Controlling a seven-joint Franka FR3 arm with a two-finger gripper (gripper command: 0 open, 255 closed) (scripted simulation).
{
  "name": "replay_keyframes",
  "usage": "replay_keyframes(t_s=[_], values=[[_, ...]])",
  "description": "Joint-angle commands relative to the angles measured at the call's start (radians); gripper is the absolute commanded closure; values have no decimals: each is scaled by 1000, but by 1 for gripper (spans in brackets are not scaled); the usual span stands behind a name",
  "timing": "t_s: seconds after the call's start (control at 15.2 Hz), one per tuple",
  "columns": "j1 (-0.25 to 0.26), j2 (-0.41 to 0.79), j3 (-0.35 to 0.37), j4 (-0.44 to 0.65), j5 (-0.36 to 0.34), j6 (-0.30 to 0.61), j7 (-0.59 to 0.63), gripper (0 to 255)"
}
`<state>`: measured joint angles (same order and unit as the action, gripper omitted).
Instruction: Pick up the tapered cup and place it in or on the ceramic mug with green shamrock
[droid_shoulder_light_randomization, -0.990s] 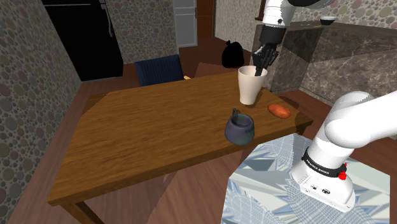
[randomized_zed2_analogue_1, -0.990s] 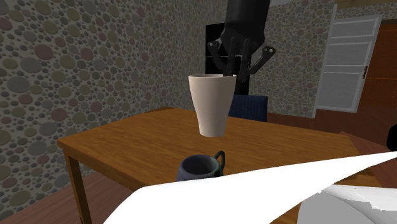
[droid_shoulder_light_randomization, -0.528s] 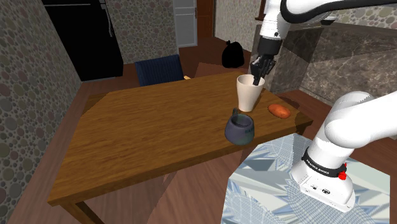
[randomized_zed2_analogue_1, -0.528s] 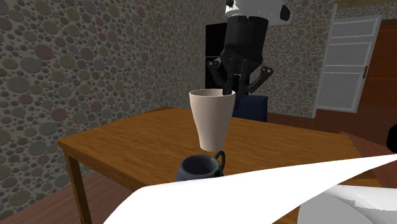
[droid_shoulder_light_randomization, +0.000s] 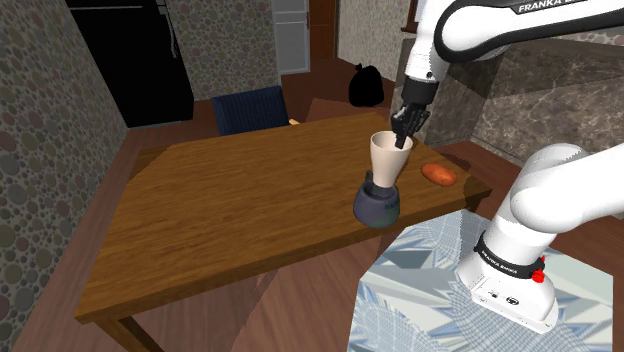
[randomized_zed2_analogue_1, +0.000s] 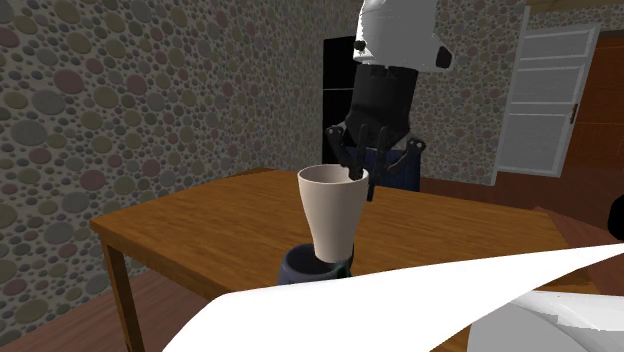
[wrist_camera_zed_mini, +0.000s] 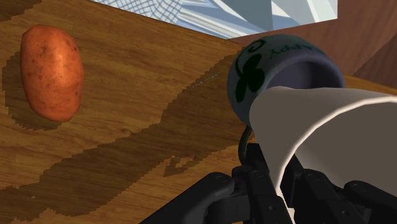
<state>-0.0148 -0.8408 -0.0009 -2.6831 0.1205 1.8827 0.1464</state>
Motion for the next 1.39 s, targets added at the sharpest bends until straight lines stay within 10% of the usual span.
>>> replay_keyframes(t_s=[0.0,0.4,0.46,1.32], values=[[1,3,2,-9,2,14,0,255],[1,4,2,-9,2,14,0,255],[1,3,2,-9,2,14,0,0],[-5,-6,-11,112,-12,-118,3,0]])
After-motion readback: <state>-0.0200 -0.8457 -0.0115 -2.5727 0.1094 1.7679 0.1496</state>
